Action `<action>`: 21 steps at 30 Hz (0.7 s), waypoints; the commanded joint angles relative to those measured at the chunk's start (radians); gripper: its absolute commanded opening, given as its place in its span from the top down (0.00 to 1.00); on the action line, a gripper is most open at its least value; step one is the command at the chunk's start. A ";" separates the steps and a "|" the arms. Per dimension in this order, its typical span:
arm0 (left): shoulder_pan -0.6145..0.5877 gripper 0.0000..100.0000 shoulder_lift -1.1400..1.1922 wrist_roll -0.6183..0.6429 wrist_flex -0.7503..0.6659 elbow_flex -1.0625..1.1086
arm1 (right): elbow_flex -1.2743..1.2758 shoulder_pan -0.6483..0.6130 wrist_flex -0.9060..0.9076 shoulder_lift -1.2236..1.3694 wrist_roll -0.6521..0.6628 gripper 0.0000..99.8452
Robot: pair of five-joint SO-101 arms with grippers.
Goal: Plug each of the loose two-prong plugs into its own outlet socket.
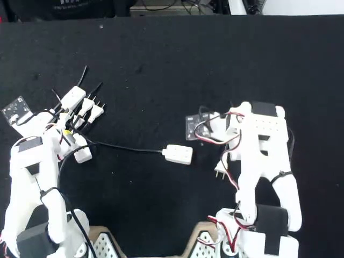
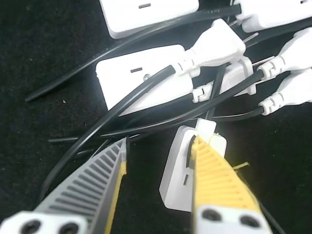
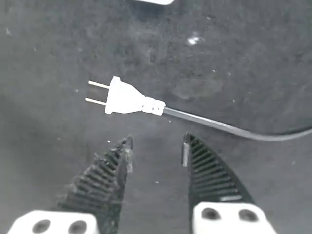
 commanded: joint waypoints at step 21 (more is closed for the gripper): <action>0.008 0.79 -0.017 -0.021 -0.046 -0.004 | 0.453 -0.006 -0.598 -0.044 0.301 0.82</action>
